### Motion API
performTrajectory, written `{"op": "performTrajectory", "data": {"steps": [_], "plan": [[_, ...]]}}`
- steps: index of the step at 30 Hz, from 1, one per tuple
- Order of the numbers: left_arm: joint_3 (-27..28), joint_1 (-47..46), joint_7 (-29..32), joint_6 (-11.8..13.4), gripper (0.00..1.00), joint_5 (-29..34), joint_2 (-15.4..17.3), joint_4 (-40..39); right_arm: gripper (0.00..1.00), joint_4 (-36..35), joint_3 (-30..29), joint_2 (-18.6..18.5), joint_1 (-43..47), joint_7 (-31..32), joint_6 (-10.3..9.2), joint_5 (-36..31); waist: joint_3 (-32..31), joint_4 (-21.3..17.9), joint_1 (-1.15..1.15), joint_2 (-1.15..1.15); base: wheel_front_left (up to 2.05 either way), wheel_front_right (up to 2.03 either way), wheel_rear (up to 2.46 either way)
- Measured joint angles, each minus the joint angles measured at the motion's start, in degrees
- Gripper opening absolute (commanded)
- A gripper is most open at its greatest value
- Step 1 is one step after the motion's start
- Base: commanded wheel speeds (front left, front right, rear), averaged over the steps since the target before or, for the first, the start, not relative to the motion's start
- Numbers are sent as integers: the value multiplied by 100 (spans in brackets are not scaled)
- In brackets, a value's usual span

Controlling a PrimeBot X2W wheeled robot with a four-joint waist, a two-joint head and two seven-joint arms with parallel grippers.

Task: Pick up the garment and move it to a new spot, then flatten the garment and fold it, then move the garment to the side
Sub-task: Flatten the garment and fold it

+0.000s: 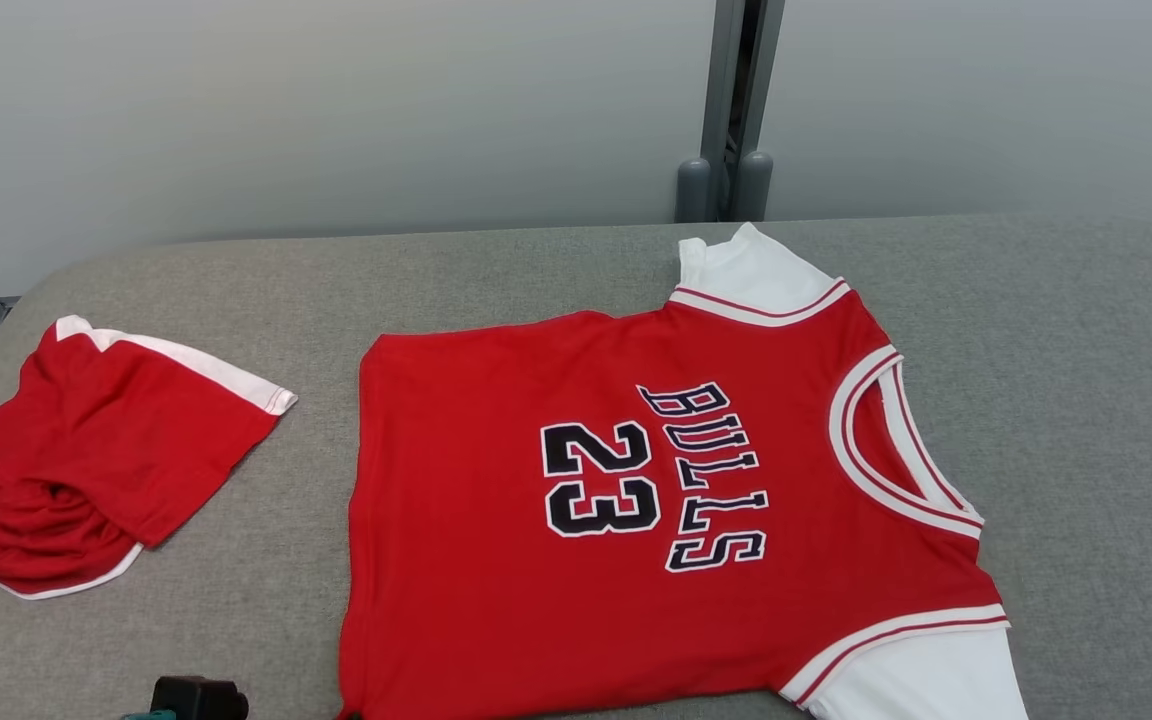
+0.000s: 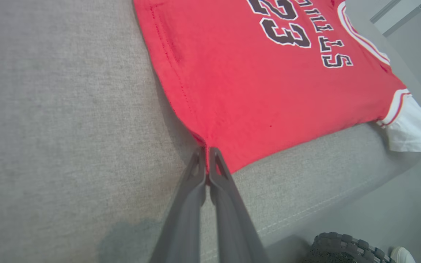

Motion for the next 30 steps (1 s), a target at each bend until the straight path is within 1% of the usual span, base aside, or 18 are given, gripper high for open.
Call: {"op": "performTrajectory", "data": {"steps": [1,2,3,6,10,14,15,18,22,27,30], "plan": [[-14,199,189,0,0,-129,186,-356,0,-114,-136,15,121,75,0,-32,11,1,0,0,0,0,0],[-3,279,272,5,0,-185,278,-516,0,-162,-190,33,170,114,0,-64,17,3,0,0,0,0,0],[53,452,430,101,0,-312,486,-927,0,-307,-338,129,288,265,0,-160,36,8,0,0,0,0,0],[77,530,553,181,0,-398,614,-1220,0,-463,-480,268,337,387,0,-331,68,2,0,0,0,0,0],[178,585,646,221,0,-653,622,-1585,0,-700,-665,509,257,486,0,-592,85,-16,0,0,0,0,0],[285,559,783,324,0,-732,733,-1856,0,-934,-905,746,-49,527,0,-831,127,-24,0,0,0,0,0],[393,511,831,378,0,-915,739,-1974,0,-1022,-1017,865,-232,539,0,-931,150,-26,0,0,0,0,0],[599,469,912,434,0,-1273,724,-2187,0,-1098,-1162,1004,-522,539,0,-1159,201,-23,0,0,0,0,0],[800,359,1076,524,0,-1640,725,-2453,0,-1157,-1313,1151,-951,491,0,-1433,300,3,0,0,0,0,0],[945,194,1180,637,0,-1834,698,-2599,0,-1128,-1377,1276,-1368,361,0,-1751,432,35,0,0,0,0,0],[1042,54,1205,758,0,-1967,620,-2609,0,-1037,-1381,1337,-1683,208,0,-1981,540,58,0,0,0,0,0]]}}
